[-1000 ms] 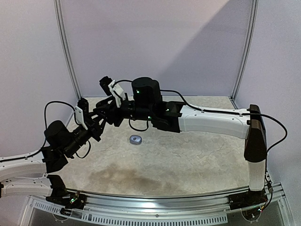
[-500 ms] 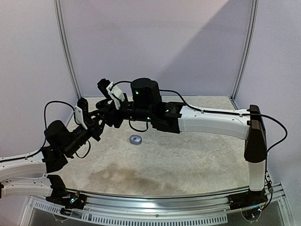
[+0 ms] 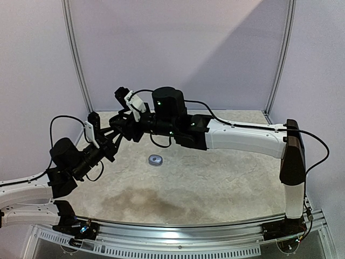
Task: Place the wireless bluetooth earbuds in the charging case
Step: Insert the left earbud into the left side groove of the charging case.
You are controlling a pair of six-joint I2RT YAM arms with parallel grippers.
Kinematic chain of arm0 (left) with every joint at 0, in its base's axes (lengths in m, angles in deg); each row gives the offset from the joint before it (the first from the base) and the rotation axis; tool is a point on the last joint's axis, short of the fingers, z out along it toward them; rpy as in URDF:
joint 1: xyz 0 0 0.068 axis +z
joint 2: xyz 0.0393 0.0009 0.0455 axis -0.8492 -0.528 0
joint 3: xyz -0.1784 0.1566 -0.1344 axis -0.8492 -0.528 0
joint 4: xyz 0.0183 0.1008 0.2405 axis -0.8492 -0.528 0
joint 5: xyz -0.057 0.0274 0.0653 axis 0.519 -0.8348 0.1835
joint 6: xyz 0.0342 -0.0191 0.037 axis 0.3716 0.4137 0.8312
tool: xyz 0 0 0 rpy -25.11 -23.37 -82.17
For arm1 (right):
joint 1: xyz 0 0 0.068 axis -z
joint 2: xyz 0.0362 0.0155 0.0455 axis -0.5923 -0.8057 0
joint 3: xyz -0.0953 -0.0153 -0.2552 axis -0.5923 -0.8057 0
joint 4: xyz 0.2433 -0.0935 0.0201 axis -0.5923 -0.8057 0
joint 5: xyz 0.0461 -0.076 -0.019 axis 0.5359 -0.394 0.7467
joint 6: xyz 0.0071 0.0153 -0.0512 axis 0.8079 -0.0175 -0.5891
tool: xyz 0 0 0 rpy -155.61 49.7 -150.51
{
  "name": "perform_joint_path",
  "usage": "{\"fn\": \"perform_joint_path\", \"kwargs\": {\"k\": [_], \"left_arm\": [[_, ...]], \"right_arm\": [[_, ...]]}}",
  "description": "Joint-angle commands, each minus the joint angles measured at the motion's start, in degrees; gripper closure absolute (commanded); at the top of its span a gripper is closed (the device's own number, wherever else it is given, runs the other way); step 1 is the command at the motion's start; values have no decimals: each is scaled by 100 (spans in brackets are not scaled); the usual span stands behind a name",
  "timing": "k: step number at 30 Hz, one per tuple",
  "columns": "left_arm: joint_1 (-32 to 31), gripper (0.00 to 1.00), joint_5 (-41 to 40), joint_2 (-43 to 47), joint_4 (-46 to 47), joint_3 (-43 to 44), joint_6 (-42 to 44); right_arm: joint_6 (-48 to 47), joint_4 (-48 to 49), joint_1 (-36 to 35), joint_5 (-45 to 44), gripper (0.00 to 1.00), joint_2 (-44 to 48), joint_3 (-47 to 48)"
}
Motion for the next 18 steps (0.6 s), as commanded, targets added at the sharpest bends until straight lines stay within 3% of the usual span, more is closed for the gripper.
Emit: {"fn": "perform_joint_path", "kwargs": {"k": [1,18], "left_arm": [[-28,100,370,84,370,182,12],[-2,100,381,61,151,141,-56]], "right_arm": [[-129,-313,114,14,44,19,60],[-755,-584,110,695,35,180,314]]}}
